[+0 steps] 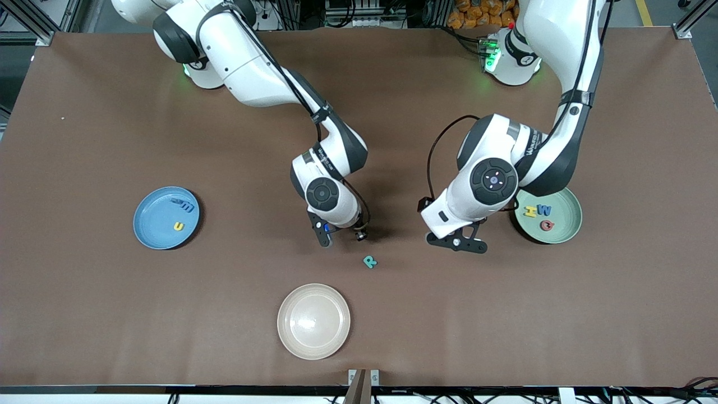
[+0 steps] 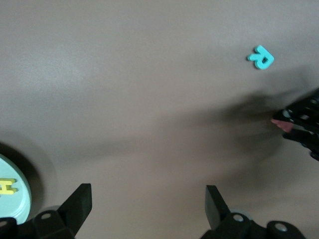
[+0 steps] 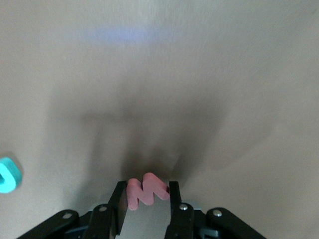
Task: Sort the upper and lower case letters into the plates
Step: 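Carry the pink m to the blue plate while the left gripper reaches R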
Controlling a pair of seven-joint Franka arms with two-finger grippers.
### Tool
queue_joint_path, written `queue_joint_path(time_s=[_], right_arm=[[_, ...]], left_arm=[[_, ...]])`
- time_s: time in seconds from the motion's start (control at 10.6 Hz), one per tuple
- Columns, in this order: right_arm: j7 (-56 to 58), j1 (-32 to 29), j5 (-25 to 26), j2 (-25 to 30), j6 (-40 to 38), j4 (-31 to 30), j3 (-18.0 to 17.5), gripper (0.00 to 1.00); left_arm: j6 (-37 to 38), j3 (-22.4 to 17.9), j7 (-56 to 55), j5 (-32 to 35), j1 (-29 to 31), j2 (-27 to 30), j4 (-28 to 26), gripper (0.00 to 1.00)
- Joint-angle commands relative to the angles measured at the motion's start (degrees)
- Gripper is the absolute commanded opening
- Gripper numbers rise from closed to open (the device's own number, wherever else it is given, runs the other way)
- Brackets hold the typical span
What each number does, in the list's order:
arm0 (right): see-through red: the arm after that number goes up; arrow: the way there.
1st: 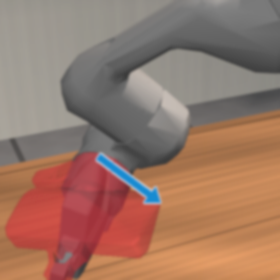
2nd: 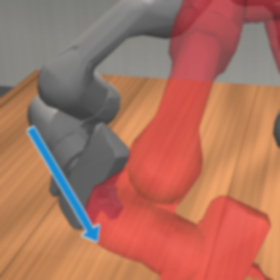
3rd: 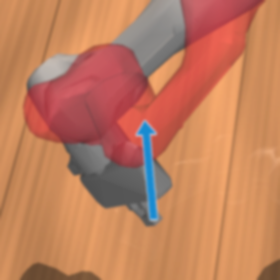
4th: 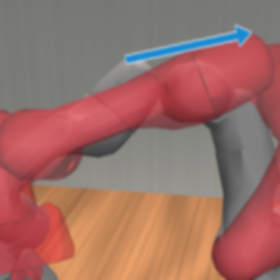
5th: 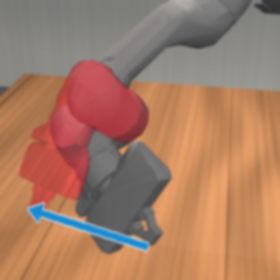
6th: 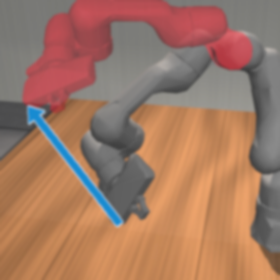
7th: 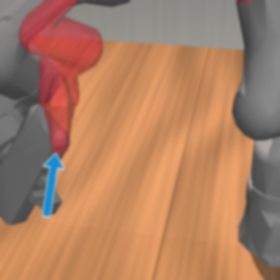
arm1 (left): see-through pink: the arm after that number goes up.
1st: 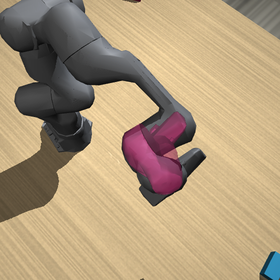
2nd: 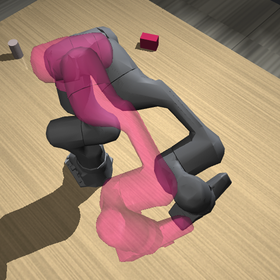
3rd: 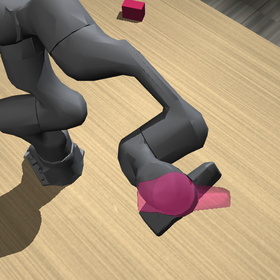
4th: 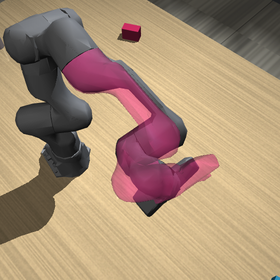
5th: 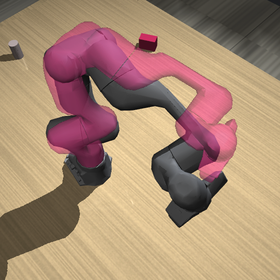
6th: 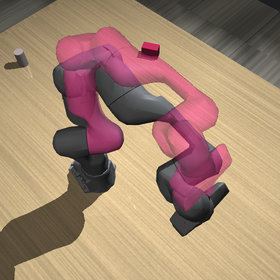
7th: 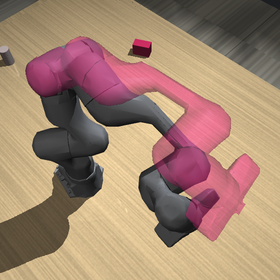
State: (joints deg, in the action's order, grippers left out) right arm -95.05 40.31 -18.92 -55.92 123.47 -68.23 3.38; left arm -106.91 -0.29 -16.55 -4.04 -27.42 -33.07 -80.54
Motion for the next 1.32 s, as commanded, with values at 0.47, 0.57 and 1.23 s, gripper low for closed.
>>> queue_joint_path(time_s=[0.47,0.57,1.23], right_arm=[[19.60,-12.25,0.19,4.06,-22.61,3.81,-0.83,0.10],[24.95,-15.31,0.11,5.03,-27.61,3.81,-0.83,0.10],[67.21,-32.45,9.68,8.90,-45.15,2.93,2.51,0.11]], left_arm=[[-7.52,-3.31,-2.87,0.61,-3.51,-4.37,2.14,1.00],[-7.52,-3.40,-4.44,0.61,-4.48,-5.59,4.23,1.00],[-22.27,-6.90,-11.84,-5.72,-9.83,-12.70,5.83,1.00]])
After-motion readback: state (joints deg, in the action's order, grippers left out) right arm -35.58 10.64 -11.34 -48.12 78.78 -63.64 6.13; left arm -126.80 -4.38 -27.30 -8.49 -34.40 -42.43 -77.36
